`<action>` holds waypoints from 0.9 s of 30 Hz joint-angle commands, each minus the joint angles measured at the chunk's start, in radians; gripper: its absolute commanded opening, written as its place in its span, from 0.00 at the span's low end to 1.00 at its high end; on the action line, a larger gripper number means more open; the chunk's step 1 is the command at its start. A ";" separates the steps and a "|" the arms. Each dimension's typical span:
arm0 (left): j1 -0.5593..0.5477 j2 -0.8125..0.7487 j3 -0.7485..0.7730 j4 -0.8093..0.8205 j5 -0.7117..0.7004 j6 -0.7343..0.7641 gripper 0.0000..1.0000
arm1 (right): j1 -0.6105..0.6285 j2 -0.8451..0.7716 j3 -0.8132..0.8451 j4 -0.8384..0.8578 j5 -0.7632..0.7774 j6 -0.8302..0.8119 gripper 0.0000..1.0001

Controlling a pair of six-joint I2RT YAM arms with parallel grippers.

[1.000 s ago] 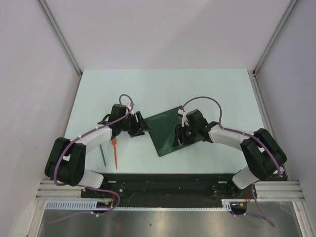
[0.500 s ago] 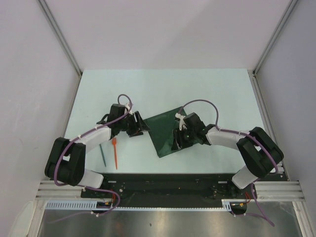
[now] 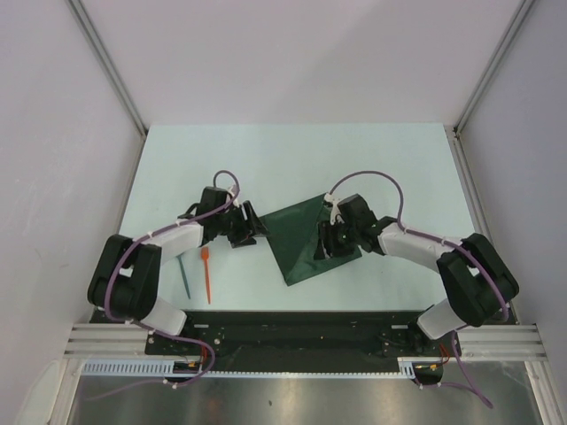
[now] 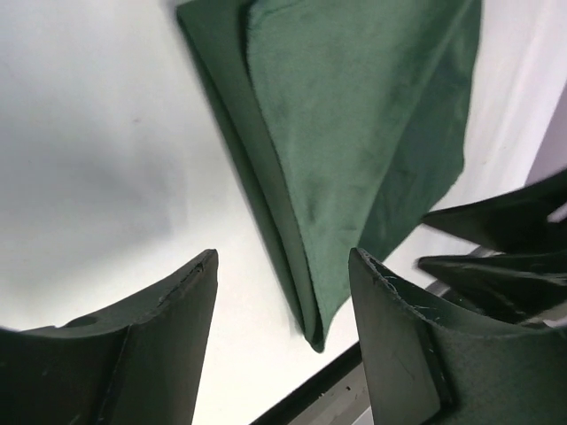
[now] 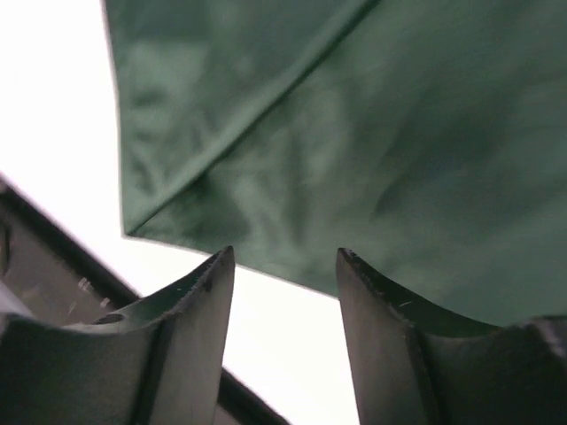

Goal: Fold the napkin into a case and place the utensils inside
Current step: Turn over the upper triangle folded napkin at the center of the board.

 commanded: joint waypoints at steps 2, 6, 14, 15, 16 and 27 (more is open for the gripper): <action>0.007 0.065 0.053 0.047 -0.043 -0.023 0.66 | -0.002 -0.103 0.089 -0.053 0.184 -0.096 0.60; 0.007 0.103 0.063 0.089 -0.066 -0.075 0.67 | 0.040 -0.126 0.144 -0.089 0.356 -0.147 1.00; 0.000 0.162 0.130 0.064 -0.157 -0.109 0.65 | 0.144 -0.137 0.253 -0.194 0.412 -0.196 1.00; -0.002 0.171 0.138 0.043 -0.167 -0.109 0.65 | 0.175 -0.130 0.254 -0.169 0.366 -0.202 1.00; -0.005 0.179 0.158 0.029 -0.178 -0.110 0.65 | 0.201 -0.127 0.254 -0.156 0.373 -0.201 1.00; -0.062 0.300 0.285 -0.086 -0.292 -0.123 0.57 | 0.339 0.072 0.365 -0.131 0.423 -0.174 0.86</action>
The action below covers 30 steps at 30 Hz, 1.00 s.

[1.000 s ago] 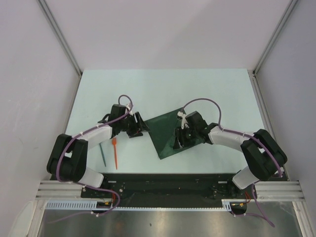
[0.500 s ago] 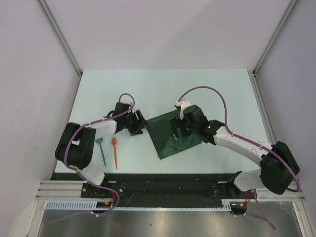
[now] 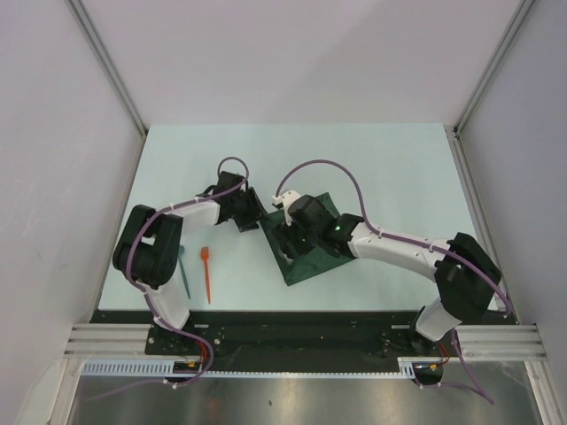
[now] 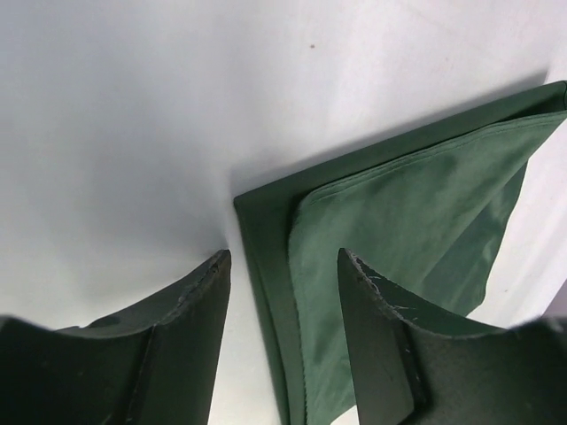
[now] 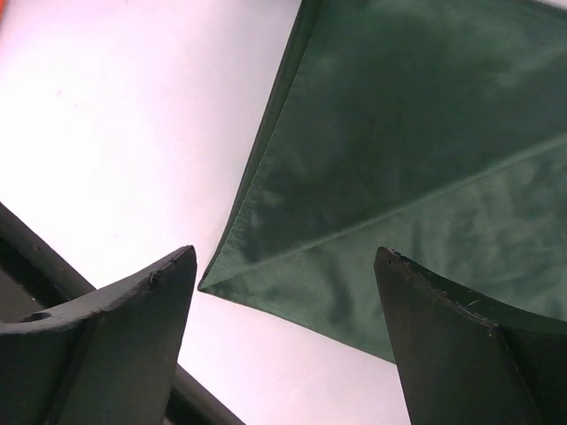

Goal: Fold the napkin into a case and place the utensils inside
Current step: Turn over the upper triangle folded napkin at the center of the board.

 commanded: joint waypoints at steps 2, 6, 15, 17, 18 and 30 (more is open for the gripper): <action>-0.038 0.047 0.053 -0.048 -0.068 -0.016 0.56 | 0.019 0.036 0.036 0.027 -0.020 0.008 0.82; -0.047 0.058 0.060 -0.083 -0.109 -0.026 0.53 | 0.029 0.045 0.020 0.054 -0.049 -0.002 0.66; -0.058 0.081 0.053 -0.118 -0.174 -0.032 0.43 | 0.075 0.151 0.042 0.072 -0.118 -0.011 0.57; -0.058 0.078 0.056 -0.121 -0.175 -0.021 0.38 | 0.078 0.181 0.039 0.077 -0.131 0.000 0.51; -0.058 0.075 0.056 -0.121 -0.177 -0.016 0.37 | 0.084 0.186 0.037 0.080 -0.132 0.004 0.49; -0.061 0.038 0.036 -0.103 -0.203 0.013 0.31 | 0.133 0.232 0.016 0.055 -0.092 0.023 0.50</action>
